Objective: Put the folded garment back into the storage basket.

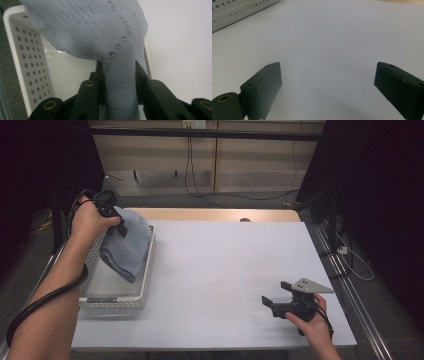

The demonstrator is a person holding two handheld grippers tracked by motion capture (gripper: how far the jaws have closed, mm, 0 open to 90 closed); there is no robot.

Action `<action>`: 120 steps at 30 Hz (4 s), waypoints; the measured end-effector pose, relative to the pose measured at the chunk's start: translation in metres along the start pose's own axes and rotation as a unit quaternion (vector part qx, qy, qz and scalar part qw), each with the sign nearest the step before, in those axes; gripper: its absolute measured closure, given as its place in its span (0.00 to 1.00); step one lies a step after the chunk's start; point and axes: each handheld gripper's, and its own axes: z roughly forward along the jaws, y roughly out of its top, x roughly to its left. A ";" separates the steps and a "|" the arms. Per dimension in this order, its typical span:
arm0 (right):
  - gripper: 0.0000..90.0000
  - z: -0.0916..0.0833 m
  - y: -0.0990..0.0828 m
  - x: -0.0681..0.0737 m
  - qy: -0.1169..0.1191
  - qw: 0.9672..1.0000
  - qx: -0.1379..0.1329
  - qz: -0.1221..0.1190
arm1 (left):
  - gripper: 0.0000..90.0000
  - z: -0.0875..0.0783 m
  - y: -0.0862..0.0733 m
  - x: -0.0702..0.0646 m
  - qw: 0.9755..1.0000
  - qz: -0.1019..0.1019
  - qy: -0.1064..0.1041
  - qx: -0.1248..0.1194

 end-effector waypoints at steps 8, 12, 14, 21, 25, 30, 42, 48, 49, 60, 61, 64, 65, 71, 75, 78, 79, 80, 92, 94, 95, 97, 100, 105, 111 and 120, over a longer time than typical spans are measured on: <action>0.08 -0.001 -0.001 -0.001 -0.002 1.000 -0.002 0.002 | 0.82 0.005 -0.011 0.002 1.000 -0.005 -0.014 -0.001; 0.08 -0.001 0.000 -0.001 -0.003 1.000 -0.002 0.003 | 0.82 0.006 -0.014 0.000 1.000 -0.007 -0.014 0.001; 0.08 -0.001 0.000 -0.001 -0.002 1.000 -0.003 0.001 | 0.82 0.006 -0.015 0.000 1.000 -0.006 -0.016 0.005; 0.08 -0.003 0.000 -0.002 -0.005 1.000 -0.005 0.003 | 0.82 0.009 -0.019 -0.002 1.000 -0.007 -0.022 0.009; 0.08 -0.003 0.000 -0.001 -0.003 1.000 -0.004 0.002 | 0.82 0.010 -0.020 -0.003 1.000 -0.007 -0.023 0.007; 0.08 -0.002 -0.001 -0.001 -0.003 1.000 -0.003 0.001 | 0.82 0.013 -0.023 -0.005 1.000 -0.009 -0.028 0.005; 0.08 -0.002 0.000 0.000 -0.003 1.000 -0.003 -0.001 | 0.82 0.019 -0.032 -0.003 0.999 -0.013 -0.039 0.005; 0.08 -0.001 0.000 0.001 -0.001 1.000 -0.001 -0.003 | 0.82 0.021 -0.034 -0.003 0.999 -0.013 -0.038 0.009; 0.08 -0.001 0.000 0.002 -0.001 1.000 -0.002 -0.003 | 0.82 0.022 -0.034 -0.003 0.999 -0.014 -0.037 0.009; 0.08 -0.001 0.000 0.001 -0.001 1.000 -0.002 -0.001 | 0.82 0.023 -0.034 -0.005 0.999 -0.015 -0.039 0.018; 0.08 -0.001 0.000 0.001 0.000 1.000 -0.001 0.000 | 0.82 0.023 -0.034 -0.006 0.999 -0.014 -0.038 0.017; 0.08 -0.001 0.000 0.001 -0.001 1.000 -0.001 -0.002 | 0.82 0.023 -0.035 -0.006 0.999 -0.014 -0.038 0.020; 0.08 -0.001 0.000 0.001 -0.001 1.000 -0.001 -0.002 | 0.82 0.023 -0.035 -0.007 0.999 -0.017 -0.040 0.019; 0.08 -0.001 0.000 0.001 -0.001 1.000 -0.002 -0.003 | 0.82 0.022 -0.036 -0.007 0.999 -0.014 -0.040 0.023; 0.08 0.000 0.000 0.001 0.000 1.000 0.000 -0.004 | 0.82 0.023 -0.036 -0.009 0.999 -0.015 -0.041 0.024; 0.08 -0.001 0.001 0.002 0.001 1.000 -0.002 -0.003 | 0.82 0.023 -0.037 -0.010 0.999 -0.014 -0.042 0.023; 0.08 0.000 0.001 0.002 0.001 1.000 -0.002 -0.004 | 0.82 0.023 -0.037 -0.009 0.999 -0.012 -0.043 0.026; 0.08 0.000 0.001 0.002 0.001 1.000 -0.002 -0.004 | 0.82 0.023 -0.037 -0.009 0.999 -0.012 -0.043 0.026; 0.08 0.001 0.001 0.003 0.003 1.000 -0.001 -0.005 | 0.82 0.026 -0.042 -0.009 0.998 -0.012 -0.047 0.032; 0.08 0.002 0.001 0.003 0.003 1.000 -0.001 -0.005 | 0.82 0.027 -0.042 -0.010 0.998 -0.011 -0.047 0.033; 0.08 0.002 0.001 0.003 0.003 1.000 0.000 -0.006 | 0.82 0.027 -0.042 -0.011 0.998 -0.009 -0.047 0.034; 0.08 0.002 0.001 0.003 0.004 1.000 0.000 -0.006 | 0.82 0.027 -0.042 -0.011 0.998 -0.007 -0.048 0.037; 0.08 0.003 0.001 0.004 0.004 1.000 0.000 -0.005 | 0.82 0.027 -0.042 -0.013 0.998 -0.010 -0.048 0.033; 0.08 0.003 0.001 0.005 0.005 1.000 0.001 -0.005 | 0.82 0.026 -0.043 -0.013 0.998 -0.003 -0.048 0.039; 0.08 0.004 0.003 0.006 0.005 1.000 -0.002 -0.006 | 0.82 0.026 -0.046 -0.014 0.998 -0.003 -0.049 0.039; 0.08 0.005 0.003 0.007 0.005 1.000 0.000 -0.009 | 0.82 0.026 -0.050 -0.014 0.998 -0.005 -0.055 0.038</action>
